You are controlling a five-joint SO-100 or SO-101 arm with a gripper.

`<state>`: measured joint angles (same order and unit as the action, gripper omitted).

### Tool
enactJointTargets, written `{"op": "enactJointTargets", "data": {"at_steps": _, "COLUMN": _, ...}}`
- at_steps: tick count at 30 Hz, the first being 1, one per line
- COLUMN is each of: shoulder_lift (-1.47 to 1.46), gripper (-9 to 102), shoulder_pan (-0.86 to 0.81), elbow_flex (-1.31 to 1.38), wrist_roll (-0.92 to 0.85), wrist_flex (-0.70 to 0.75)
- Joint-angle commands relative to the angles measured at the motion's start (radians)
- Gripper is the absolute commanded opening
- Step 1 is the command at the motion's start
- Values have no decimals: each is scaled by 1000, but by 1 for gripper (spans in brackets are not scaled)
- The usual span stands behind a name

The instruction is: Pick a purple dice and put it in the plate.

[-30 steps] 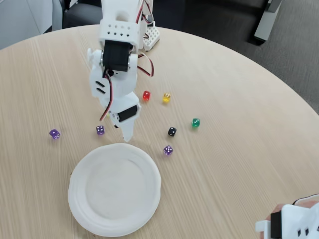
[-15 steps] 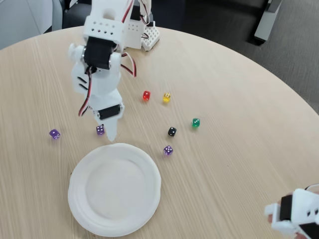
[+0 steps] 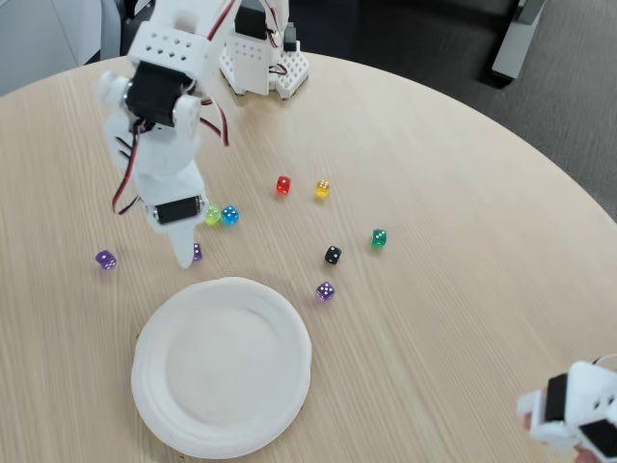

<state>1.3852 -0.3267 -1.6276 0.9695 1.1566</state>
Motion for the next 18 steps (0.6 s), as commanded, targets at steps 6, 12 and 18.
{"op": "enactJointTargets", "data": {"at_steps": 6, "shoulder_lift": 9, "gripper": 18, "shoulder_pan": 20, "elbow_flex": 20, "wrist_roll": 34, "wrist_flex": 6}}
{"op": "enactJointTargets", "data": {"at_steps": 12, "shoulder_lift": 8, "gripper": 18, "shoulder_pan": 25, "elbow_flex": 20, "wrist_roll": 55, "wrist_flex": 6}}
{"op": "enactJointTargets", "data": {"at_steps": 18, "shoulder_lift": 8, "gripper": 18, "shoulder_pan": 26, "elbow_flex": 20, "wrist_roll": 55, "wrist_flex": 5}}
